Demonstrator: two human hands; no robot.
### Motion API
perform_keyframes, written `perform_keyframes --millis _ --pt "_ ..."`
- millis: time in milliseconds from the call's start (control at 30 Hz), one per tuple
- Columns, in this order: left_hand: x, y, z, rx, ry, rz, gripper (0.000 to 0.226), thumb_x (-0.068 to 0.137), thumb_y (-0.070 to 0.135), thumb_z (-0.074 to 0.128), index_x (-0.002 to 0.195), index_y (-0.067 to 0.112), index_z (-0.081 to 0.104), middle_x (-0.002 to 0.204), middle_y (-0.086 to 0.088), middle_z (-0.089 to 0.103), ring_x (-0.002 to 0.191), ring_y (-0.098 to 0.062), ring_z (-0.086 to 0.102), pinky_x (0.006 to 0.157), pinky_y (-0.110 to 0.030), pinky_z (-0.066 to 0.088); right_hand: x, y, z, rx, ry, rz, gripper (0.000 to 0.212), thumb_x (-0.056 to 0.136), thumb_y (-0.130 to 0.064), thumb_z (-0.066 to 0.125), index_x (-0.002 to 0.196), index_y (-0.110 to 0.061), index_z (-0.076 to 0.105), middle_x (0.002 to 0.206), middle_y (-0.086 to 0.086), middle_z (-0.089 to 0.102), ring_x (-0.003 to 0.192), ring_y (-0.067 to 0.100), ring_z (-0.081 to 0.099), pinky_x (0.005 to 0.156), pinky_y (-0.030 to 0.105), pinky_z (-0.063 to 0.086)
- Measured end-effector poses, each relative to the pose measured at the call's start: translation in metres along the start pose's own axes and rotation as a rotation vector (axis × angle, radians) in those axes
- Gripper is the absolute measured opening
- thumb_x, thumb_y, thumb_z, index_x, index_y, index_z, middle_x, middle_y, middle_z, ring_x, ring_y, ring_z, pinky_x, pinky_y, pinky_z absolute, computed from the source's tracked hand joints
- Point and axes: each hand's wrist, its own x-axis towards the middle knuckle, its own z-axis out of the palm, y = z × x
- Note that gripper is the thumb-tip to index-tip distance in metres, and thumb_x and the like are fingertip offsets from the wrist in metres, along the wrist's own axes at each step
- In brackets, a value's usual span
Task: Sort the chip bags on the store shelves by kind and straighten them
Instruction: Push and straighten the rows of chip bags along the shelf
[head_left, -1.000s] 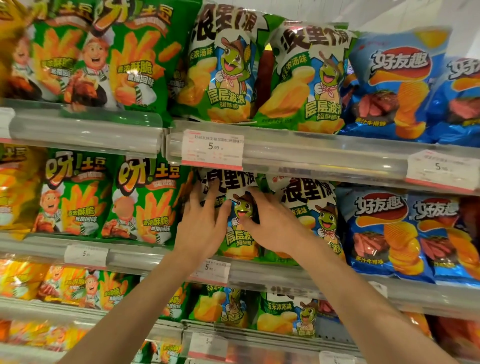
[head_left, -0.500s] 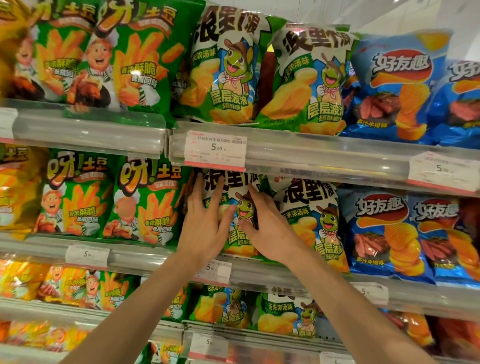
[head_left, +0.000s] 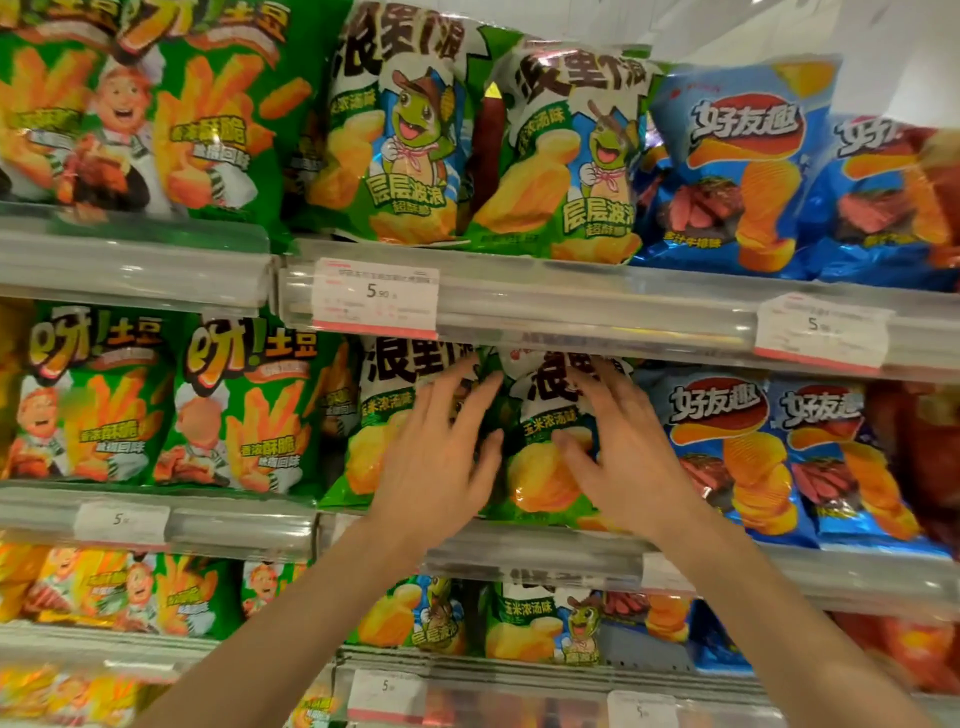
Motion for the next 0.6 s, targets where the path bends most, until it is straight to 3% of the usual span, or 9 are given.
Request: perform_keyframes --millis 167,333,433,533,600 --pt "0.019 0.051 0.009 -0.145 -0.232 -0.149 0.058 0.101 0.039 0.05 0.154 0.029 0.029 0.16 -0.008 0.018 0.133 -0.036 0.045 0.105 -0.043 0.043 -0.006 0.036 -0.021 0.046 -0.087 0.17 0.062 0.091 -0.032 0.068 0.146 -0.019 0.043 0.141 0.013 0.044 0.129 0.033 0.048 0.109 0.041 0.043" --pt "0.047 0.062 0.02 -0.312 -0.487 -0.444 0.071 0.097 0.052 0.053 0.155 0.049 0.011 0.168 -0.004 -0.002 0.146 -0.038 0.032 0.115 -0.042 0.032 0.006 0.046 -0.023 0.31 -0.303 0.267 0.101 0.072 -0.054 0.076 0.156 -0.033 0.023 0.146 0.0 0.045 0.133 0.019 0.048 0.112 0.035 0.043" --pt "0.058 0.047 0.028 -0.518 -0.538 -0.597 0.089 0.081 0.055 0.071 0.151 0.057 0.015 0.165 -0.005 0.015 0.146 -0.03 0.033 0.119 -0.041 0.031 0.016 0.047 -0.028 0.416 -0.405 0.244 0.109 0.08 -0.025 0.084 0.159 -0.031 0.009 0.138 -0.011 0.046 0.127 0.008 0.047 0.096 0.009 0.041" --pt "0.06 0.037 0.034 -0.676 -0.535 -0.649 0.102 0.068 0.044 0.083 0.148 0.056 0.022 0.151 0.002 0.04 0.138 -0.02 0.043 0.112 -0.037 0.041 0.02 0.046 -0.036 0.514 -0.472 0.253 0.112 0.078 -0.012 0.085 0.158 -0.032 0.01 0.132 -0.015 0.045 0.116 0.003 0.05 0.086 0.006 0.039" --pt "0.059 0.037 0.035 -0.704 -0.532 -0.637 0.106 0.072 0.024 0.088 0.153 0.047 0.023 0.15 0.002 0.039 0.134 -0.017 0.044 0.109 -0.033 0.042 0.019 0.045 -0.037 0.547 -0.487 0.242 0.107 0.077 -0.005 0.084 0.154 -0.035 0.014 0.13 -0.018 0.047 0.103 -0.01 0.052 0.077 0.0 0.042"
